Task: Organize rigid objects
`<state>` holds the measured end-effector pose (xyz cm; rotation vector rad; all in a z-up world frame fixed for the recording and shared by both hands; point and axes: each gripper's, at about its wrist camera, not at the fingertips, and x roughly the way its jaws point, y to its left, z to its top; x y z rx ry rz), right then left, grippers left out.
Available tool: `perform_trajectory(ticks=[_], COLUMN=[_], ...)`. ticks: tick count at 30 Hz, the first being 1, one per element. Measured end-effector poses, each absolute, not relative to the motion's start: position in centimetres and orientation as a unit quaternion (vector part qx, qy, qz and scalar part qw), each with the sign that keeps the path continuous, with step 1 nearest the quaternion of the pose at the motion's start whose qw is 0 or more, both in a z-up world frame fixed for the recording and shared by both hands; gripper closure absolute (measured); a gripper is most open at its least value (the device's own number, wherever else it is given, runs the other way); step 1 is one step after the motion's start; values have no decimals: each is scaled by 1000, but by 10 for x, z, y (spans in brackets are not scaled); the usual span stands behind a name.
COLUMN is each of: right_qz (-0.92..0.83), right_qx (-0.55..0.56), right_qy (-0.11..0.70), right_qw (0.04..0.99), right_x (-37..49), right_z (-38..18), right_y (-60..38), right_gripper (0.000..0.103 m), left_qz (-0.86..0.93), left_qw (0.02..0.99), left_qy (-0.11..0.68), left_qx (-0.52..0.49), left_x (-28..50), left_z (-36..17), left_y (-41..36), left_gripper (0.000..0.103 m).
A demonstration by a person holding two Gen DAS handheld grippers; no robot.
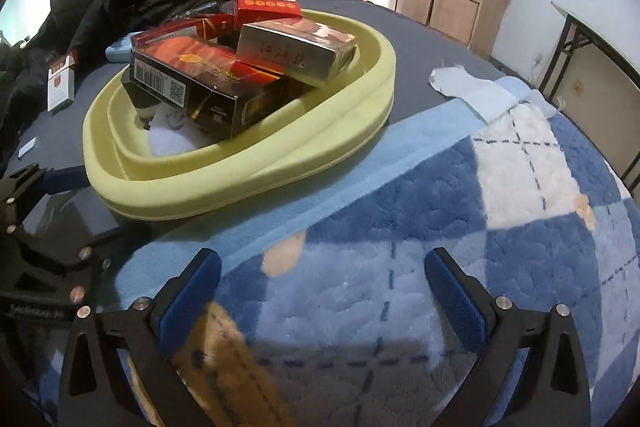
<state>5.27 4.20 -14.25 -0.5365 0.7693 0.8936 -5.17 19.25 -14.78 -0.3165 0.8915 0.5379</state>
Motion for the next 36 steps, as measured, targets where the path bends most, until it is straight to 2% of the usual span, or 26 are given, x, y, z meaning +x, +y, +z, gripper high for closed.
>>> perform_trajectory(ticks=[36], right_qz=[418], right_qx=[-245], right_qy=[363], right_qw=[796], right_x=[55], right_z=[-139], right_y=[39], right_gripper=[0], left_qz=[257], left_qw=[854], left_qy=[429], left_qx=[-146], left_x=[-53], left_z=[-147], left_y=[189], left_gripper=[0])
